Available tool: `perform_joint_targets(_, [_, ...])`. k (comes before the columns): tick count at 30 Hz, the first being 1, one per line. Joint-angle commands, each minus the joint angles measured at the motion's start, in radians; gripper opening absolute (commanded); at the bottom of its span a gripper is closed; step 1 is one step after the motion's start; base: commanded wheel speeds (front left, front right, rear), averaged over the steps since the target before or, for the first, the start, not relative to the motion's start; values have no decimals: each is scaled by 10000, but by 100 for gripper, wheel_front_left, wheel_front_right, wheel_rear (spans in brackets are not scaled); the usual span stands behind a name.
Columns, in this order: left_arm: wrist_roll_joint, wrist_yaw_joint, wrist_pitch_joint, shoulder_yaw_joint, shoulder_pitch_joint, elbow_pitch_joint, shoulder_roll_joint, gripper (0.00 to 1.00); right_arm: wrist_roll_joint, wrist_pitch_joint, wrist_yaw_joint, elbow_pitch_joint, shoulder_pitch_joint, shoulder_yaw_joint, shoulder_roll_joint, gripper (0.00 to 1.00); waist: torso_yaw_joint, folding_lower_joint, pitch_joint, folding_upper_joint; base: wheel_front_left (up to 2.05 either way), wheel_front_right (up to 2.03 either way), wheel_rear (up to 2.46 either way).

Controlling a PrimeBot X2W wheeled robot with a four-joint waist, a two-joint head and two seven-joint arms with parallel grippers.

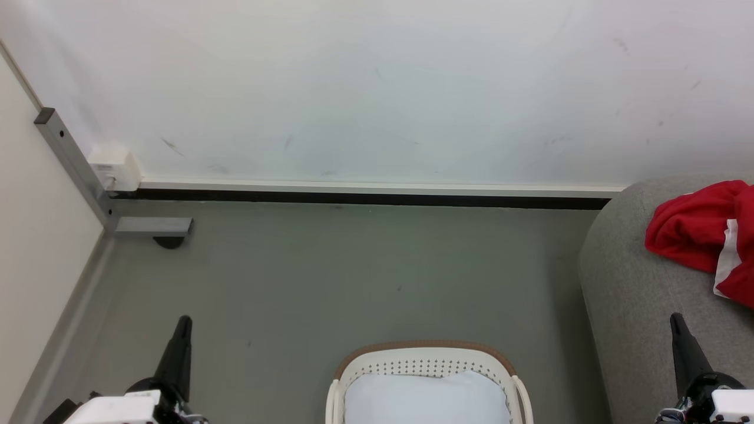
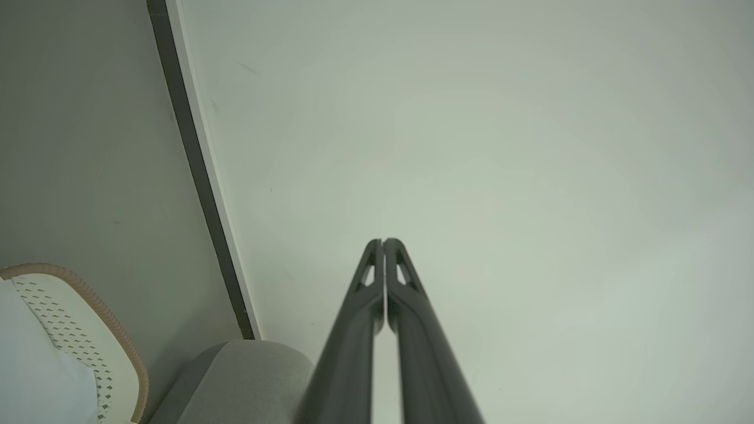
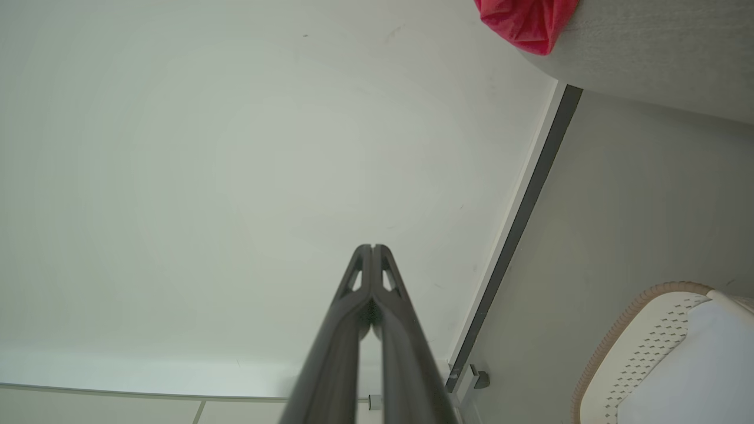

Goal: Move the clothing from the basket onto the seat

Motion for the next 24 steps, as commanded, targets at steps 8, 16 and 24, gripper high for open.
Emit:
perform_joint_targets(8, [-138,-57,35,19,-83,-34,23,0,-61,27,-21,-22,-123,-48,20,0,0,0,0,0,0,0,0])
perform_joint_targets(16, [-138,-57,35,19,-83,-34,23,0,-73,23,-21,-21,-123,-56,23,0,0,0,0,0,0,0,0])
perform_joint_targets(24, [-139,-57,33,19,-83,-34,23,0,-81,32,-21,-21,-125,-64,27,0,0,0,0,0,0,0,0])
